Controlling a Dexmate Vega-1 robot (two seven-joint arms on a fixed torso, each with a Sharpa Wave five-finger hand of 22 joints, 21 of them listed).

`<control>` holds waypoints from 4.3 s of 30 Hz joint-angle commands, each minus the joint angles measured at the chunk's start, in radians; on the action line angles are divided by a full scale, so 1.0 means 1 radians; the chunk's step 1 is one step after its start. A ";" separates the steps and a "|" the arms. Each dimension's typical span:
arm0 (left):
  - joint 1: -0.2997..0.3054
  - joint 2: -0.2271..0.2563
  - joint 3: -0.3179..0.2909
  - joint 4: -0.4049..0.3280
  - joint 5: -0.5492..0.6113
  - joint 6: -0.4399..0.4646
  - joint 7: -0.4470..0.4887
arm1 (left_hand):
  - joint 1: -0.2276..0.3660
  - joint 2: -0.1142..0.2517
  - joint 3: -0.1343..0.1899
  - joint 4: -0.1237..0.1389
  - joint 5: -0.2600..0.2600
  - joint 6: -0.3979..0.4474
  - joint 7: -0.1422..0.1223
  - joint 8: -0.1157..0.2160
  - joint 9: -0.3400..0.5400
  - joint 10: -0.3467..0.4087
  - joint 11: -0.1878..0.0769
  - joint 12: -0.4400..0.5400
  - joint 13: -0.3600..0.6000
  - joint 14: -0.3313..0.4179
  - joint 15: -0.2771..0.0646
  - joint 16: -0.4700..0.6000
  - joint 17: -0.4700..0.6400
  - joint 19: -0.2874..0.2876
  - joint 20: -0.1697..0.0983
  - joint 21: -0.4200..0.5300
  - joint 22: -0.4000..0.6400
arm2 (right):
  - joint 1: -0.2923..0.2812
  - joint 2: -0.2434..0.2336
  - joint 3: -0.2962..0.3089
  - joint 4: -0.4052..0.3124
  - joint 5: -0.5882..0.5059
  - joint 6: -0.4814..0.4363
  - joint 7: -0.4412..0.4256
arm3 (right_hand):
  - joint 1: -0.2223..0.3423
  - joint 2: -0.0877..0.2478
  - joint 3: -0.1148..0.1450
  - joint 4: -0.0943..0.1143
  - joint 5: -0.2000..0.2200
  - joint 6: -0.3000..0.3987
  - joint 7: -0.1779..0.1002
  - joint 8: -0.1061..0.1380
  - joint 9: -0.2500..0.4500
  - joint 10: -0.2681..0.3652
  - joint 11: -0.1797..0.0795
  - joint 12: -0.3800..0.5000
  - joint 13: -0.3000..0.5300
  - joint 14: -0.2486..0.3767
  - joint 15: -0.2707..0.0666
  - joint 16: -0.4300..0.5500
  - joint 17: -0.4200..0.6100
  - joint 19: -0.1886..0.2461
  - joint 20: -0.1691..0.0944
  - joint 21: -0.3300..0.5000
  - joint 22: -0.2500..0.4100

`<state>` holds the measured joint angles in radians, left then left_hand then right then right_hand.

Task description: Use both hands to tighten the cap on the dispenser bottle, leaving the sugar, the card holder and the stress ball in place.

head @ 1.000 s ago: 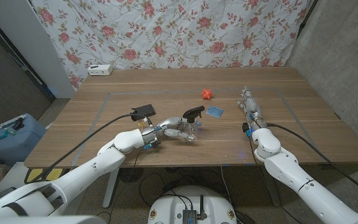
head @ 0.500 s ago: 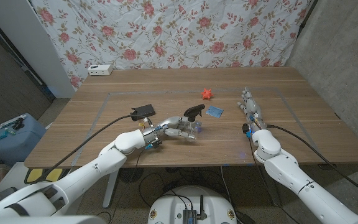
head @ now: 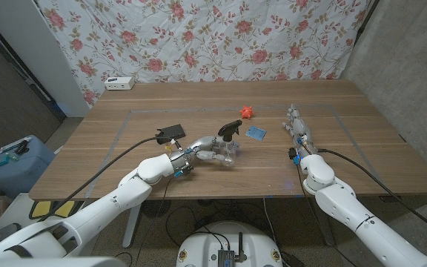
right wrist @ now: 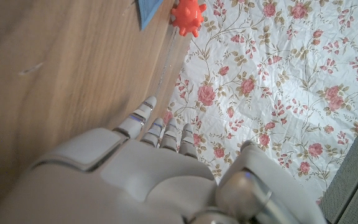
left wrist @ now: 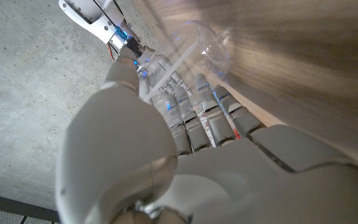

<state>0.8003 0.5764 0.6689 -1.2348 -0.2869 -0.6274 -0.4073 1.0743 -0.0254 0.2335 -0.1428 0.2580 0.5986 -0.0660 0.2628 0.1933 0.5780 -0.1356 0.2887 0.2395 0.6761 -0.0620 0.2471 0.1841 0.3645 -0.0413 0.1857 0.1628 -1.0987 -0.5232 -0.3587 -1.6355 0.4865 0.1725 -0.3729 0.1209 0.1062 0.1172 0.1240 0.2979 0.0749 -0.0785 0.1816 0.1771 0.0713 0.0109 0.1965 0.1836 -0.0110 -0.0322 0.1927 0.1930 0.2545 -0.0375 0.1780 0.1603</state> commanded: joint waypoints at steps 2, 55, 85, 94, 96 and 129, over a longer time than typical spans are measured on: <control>-0.004 0.005 -0.017 -0.036 0.035 0.024 0.054 | 0.007 0.026 0.012 -0.001 -0.007 0.024 -0.006 0.007 0.006 0.017 0.006 0.007 0.005 0.012 -0.125 0.004 0.007 0.005 -0.094 0.003 0.003 | 0.021 0.001 -0.009 0.013 -0.003 -0.001 0.018 | -0.007 0.001 -0.004 0.001 0.008 -0.002 -0.003 0.007 0.002 0.004 0.004 -0.003 0.003 0.003 0.004 0.004 0.002 -0.002 -0.024 0.006 0.005; -0.077 -0.091 0.016 -0.043 0.186 0.121 0.283 | 0.013 0.060 0.033 0.003 -0.058 0.079 0.001 0.016 0.008 0.061 0.009 0.017 0.032 0.042 -0.121 -0.011 0.002 0.000 -0.106 -0.001 0.003 | 0.076 -0.132 -0.014 -0.136 -0.080 -0.152 0.049 | 0.015 0.003 0.007 -0.015 0.013 0.041 -0.006 0.018 0.003 0.035 0.006 0.006 0.003 0.014 0.002 0.006 -0.003 0.027 -0.029 0.016 0.005; -0.087 -0.089 0.037 -0.088 0.201 0.191 0.292 | 0.006 0.076 0.046 0.006 -0.072 0.099 0.007 0.015 0.008 0.084 0.012 0.020 0.044 0.058 -0.115 -0.021 -0.001 -0.001 -0.107 -0.001 0.003 | -0.002 -0.336 0.037 -0.458 -0.206 -0.402 0.041 | 0.090 -0.020 0.025 -0.074 0.010 0.091 -0.086 0.020 0.003 0.075 -0.018 0.008 0.005 0.041 -0.005 0.004 -0.008 0.057 -0.028 0.012 0.005; -0.094 -0.057 0.032 -0.131 0.203 0.228 0.271 | 0.006 0.075 0.049 0.003 -0.074 0.107 0.007 0.016 0.008 0.086 0.011 0.019 0.047 0.057 -0.113 -0.026 -0.003 0.001 -0.108 -0.001 0.003 | -0.028 -0.394 0.054 -0.545 -0.243 -0.486 0.042 | 0.157 -0.011 0.052 -0.121 0.002 0.099 -0.122 0.018 0.003 0.064 -0.029 0.001 0.005 0.039 -0.002 0.001 -0.010 0.059 -0.026 0.009 0.004; -0.097 -0.052 0.031 -0.136 0.205 0.233 0.268 | 0.006 0.077 0.050 0.004 -0.074 0.107 0.007 0.016 0.008 0.089 0.012 0.020 0.047 0.058 -0.112 -0.027 -0.002 0.000 -0.107 -0.001 0.003 | -0.038 -0.405 0.063 -0.565 -0.248 -0.502 0.039 | 0.173 -0.010 0.058 -0.133 -0.001 0.100 -0.126 0.017 0.003 0.062 -0.027 0.000 0.006 0.040 0.000 0.000 -0.010 0.059 -0.024 0.009 0.005; -0.159 -0.064 0.053 -0.068 0.239 0.212 0.242 | -0.001 0.087 0.062 0.004 -0.079 0.121 0.006 0.013 0.008 0.096 0.015 0.014 0.056 0.064 -0.108 -0.035 -0.003 -0.005 -0.104 -0.002 0.002 | 0.042 -0.554 0.054 -0.810 -0.278 -0.876 0.127 | 0.439 -0.011 0.153 -0.300 -0.107 0.115 -0.142 0.009 0.008 -0.026 -0.005 -0.013 0.008 -0.026 0.120 -0.008 -0.006 -0.028 0.120 -0.002 0.007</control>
<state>0.6672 0.5230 0.7064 -1.3364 -0.0626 -0.3988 -0.1505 1.0728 -0.0238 0.2606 -0.1626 0.1844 0.6329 -0.0319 0.2737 0.1976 0.6649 -0.1199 0.3034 0.2905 0.7272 -0.0715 0.2167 0.1813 0.3642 -0.0412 0.1857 0.1634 -1.1215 -1.0373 -0.2671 -2.3882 0.2189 -0.5902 -0.2913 0.5416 0.0937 0.2649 -0.1698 0.1952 0.1930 -0.2183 0.1948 0.1842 0.0528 0.0041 0.1848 0.1887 -0.0328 0.0757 0.1847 0.1842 0.2296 0.0707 0.1806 0.1657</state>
